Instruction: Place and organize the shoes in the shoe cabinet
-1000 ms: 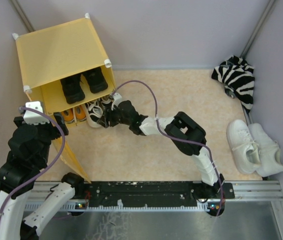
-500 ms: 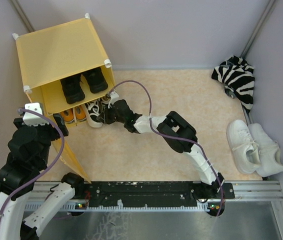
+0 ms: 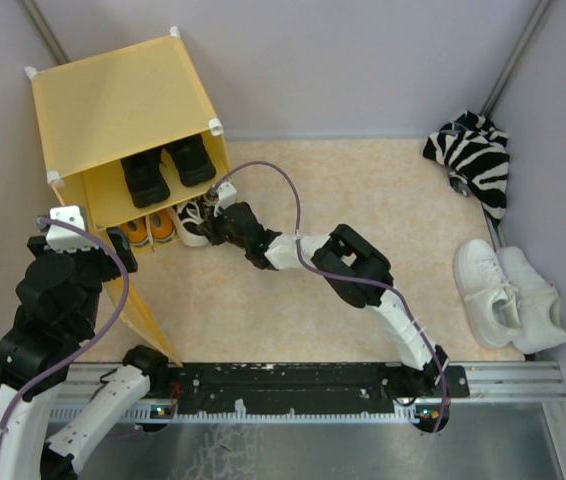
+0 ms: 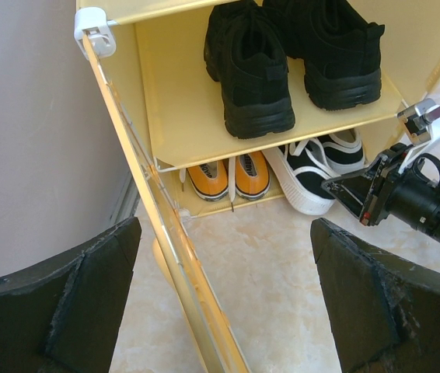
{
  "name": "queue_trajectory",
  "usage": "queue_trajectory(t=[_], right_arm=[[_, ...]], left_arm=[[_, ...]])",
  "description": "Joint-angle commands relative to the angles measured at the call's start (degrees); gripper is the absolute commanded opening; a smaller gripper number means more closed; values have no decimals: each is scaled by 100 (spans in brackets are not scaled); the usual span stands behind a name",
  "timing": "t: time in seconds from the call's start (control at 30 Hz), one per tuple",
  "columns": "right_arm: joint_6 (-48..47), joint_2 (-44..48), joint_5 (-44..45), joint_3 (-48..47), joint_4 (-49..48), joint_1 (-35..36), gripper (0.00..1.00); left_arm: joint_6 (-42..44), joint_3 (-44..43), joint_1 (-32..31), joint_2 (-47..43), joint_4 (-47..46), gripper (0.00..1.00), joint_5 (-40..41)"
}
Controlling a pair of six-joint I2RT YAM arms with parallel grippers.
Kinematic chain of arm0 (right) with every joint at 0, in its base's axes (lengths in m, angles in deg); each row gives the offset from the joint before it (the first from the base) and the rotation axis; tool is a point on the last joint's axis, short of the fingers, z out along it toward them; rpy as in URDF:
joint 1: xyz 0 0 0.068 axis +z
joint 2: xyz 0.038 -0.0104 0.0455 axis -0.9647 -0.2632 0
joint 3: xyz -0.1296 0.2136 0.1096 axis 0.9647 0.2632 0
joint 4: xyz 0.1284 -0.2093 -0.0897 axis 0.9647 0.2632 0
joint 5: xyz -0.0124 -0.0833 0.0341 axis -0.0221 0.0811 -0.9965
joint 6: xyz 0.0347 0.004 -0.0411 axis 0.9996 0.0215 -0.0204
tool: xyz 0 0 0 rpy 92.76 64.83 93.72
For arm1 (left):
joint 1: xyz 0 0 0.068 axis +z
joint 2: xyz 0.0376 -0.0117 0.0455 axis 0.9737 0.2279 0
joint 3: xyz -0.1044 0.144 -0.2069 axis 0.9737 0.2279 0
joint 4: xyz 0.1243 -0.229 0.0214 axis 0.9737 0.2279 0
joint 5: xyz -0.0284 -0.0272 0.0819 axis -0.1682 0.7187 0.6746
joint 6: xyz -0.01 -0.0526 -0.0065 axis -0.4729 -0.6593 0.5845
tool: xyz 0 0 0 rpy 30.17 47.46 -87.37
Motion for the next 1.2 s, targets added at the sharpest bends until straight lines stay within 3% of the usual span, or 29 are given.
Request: queue_trajectory(t=[0.0,0.57,0.77,0.93,1.03,1.17], right_arm=[[-656,-31,795,-618,-818,-47,0],[-1181,-1274,1976,-2390,-354,187,0],[-1152,-1270,1943,-2247,-212,199,0],[-892,-758,1795,-1452,-612,199,38],[-749,-295,1716,-810,-782,199,49],[-598,619,1531,279,-1053,197,56]], left_arm=[[43,65,-15,-73,3,96,21],[-49,-14,-15,-99,89,96,-85],[-37,-5,-13,-89,88,96,-82],[-52,-14,-13,-60,41,96,-109],[-99,-81,-15,-23,-2,96,-142],[-150,-82,-15,35,-150,96,-160]])
